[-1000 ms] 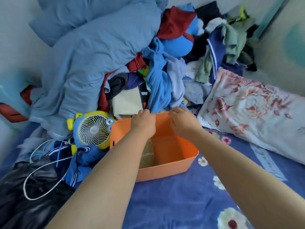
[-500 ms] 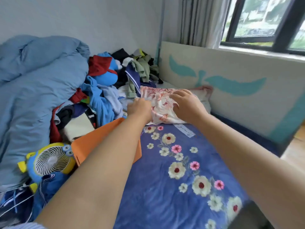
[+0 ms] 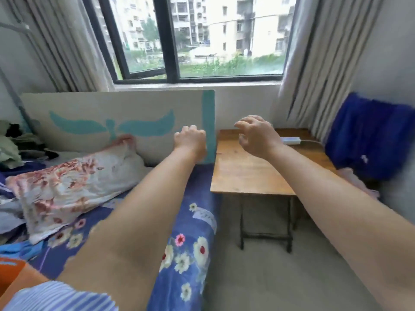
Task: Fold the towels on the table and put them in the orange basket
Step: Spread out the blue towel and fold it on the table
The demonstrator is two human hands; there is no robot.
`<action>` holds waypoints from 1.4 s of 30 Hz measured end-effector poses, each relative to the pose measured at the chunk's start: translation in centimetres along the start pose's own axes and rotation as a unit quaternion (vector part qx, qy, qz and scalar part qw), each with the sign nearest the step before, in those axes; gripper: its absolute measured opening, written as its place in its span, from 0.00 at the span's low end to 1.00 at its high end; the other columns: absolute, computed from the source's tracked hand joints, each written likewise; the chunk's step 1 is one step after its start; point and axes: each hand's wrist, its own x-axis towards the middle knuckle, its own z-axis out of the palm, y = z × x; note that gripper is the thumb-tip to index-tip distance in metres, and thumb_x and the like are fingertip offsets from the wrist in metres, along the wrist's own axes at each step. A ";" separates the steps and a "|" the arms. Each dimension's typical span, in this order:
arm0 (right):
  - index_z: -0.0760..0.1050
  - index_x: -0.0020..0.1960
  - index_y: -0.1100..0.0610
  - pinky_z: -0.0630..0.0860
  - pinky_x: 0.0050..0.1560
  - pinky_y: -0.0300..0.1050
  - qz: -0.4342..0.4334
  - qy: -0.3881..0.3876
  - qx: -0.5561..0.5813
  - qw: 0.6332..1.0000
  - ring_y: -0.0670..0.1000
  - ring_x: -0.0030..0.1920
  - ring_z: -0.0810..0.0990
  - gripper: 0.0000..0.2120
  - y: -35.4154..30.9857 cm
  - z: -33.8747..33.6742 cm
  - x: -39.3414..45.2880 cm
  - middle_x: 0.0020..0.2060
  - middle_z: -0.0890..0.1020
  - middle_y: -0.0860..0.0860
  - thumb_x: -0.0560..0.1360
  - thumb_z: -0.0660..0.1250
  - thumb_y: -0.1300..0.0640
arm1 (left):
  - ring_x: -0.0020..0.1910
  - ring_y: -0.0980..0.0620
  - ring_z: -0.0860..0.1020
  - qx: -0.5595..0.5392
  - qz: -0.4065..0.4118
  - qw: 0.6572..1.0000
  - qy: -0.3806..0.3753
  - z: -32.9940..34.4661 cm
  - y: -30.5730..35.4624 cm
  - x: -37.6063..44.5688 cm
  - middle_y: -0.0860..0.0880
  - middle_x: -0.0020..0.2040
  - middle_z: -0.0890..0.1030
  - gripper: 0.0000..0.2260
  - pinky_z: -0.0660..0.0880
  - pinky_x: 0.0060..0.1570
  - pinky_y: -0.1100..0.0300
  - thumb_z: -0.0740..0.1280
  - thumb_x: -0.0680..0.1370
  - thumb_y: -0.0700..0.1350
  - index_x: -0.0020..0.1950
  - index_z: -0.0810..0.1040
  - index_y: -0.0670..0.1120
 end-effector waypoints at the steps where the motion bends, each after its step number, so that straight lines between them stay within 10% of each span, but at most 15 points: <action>1: 0.71 0.63 0.61 0.64 0.65 0.50 0.024 0.005 -0.008 1.000 0.54 0.68 0.64 0.16 3.4 -0.9 -0.6 0.64 0.73 0.54 0.76 0.57 0.60 | 0.63 0.42 0.68 -0.005 0.031 1.000 0.003 -0.2 3.5 1.5 0.42 0.61 0.72 0.15 0.68 0.59 0.51 0.57 0.77 0.41 0.62 0.72 0.42; 14: 0.74 0.60 0.63 0.69 0.61 0.52 0.195 0.013 -0.065 0.979 0.56 0.64 0.70 0.15 36.7 -7.6 -3.1 0.59 0.77 0.58 0.76 0.57 0.62 | 0.60 0.43 0.70 -0.111 0.215 0.969 0.047 -0.8 35.2 17.3 0.43 0.57 0.74 0.13 0.66 0.49 0.55 0.57 0.76 0.39 0.57 0.75 0.43; 28: 0.72 0.63 0.61 0.67 0.61 0.46 0.324 0.015 -0.090 0.942 0.55 0.66 0.68 0.16 60.4 -5.7 1.7 0.61 0.76 0.55 0.76 0.57 0.62 | 0.57 0.44 0.71 -0.132 0.303 0.943 0.028 3.3 54.1 35.0 0.44 0.55 0.75 0.11 0.66 0.45 0.56 0.57 0.77 0.40 0.56 0.75 0.42; 33: 0.75 0.58 0.62 0.68 0.56 0.44 0.394 0.035 -0.103 0.913 0.55 0.61 0.71 0.14 68.3 -5.9 4.8 0.57 0.78 0.56 0.76 0.56 0.63 | 0.43 0.47 0.68 -0.147 0.325 0.934 -0.005 4.5 60.8 43.1 0.51 0.34 0.66 0.12 0.61 0.31 0.60 0.56 0.76 0.37 0.31 0.64 0.44; 42: 0.77 0.45 0.65 0.66 0.38 0.43 0.466 0.010 -0.101 0.879 0.59 0.47 0.77 0.10 83.6 -3.9 7.4 0.43 0.80 0.60 0.75 0.58 0.63 | 0.26 0.55 0.59 -0.276 0.324 0.896 -0.128 9.1 76.1 51.8 0.51 0.27 0.61 0.19 0.54 0.24 0.62 0.56 0.79 0.41 0.28 0.57 0.45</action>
